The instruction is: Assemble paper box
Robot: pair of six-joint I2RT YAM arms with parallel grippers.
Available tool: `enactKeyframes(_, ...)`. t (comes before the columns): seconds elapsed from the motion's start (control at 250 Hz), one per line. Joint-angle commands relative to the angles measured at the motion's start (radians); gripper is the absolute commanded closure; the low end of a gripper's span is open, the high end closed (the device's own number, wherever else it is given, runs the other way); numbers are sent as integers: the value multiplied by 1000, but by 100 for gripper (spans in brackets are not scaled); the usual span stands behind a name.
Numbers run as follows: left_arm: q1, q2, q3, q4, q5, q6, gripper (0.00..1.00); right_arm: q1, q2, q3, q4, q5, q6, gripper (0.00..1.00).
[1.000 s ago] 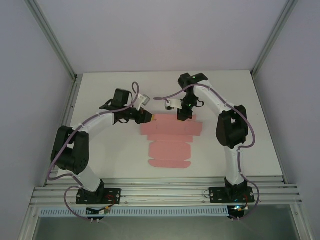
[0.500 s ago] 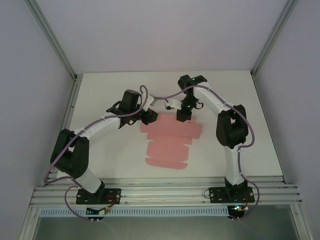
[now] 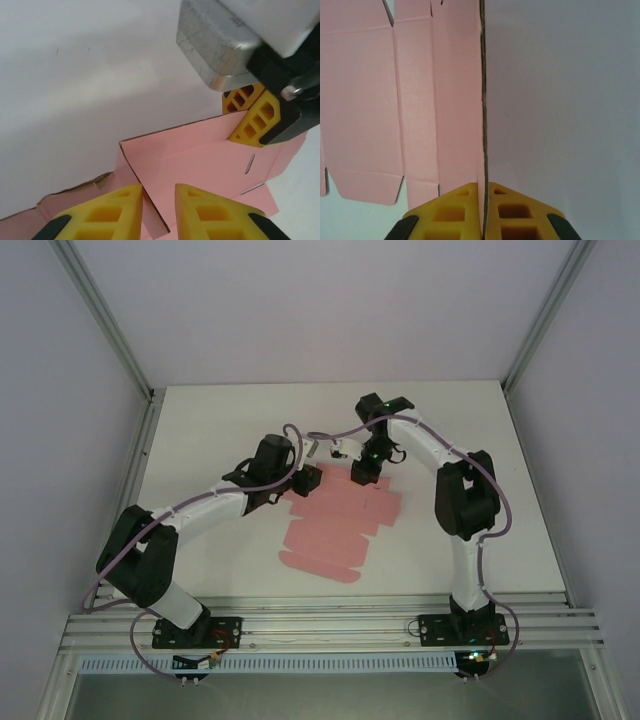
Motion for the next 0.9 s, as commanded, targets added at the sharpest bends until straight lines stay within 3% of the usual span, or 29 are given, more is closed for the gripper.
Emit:
enactKeyframes(0.0,-5,12,-40,96,26,-84,76,2,-65,-26,52,-52,35,100)
enactKeyframes(0.323,-11,86,-46,259,156,-175,76,15,-115,-86,106,-93,35,100)
enactKeyframes(0.627,-32,155,3,325,176,-222,76,43,-107,-110,147,-59,62,100)
enactKeyframes(0.831,-35,111,-36,311,126,-214,68,42,-127,-136,168,-10,64,100)
enactKeyframes(0.895,-35,59,-68,282,94,-187,59,37,-137,-145,173,0,63,100)
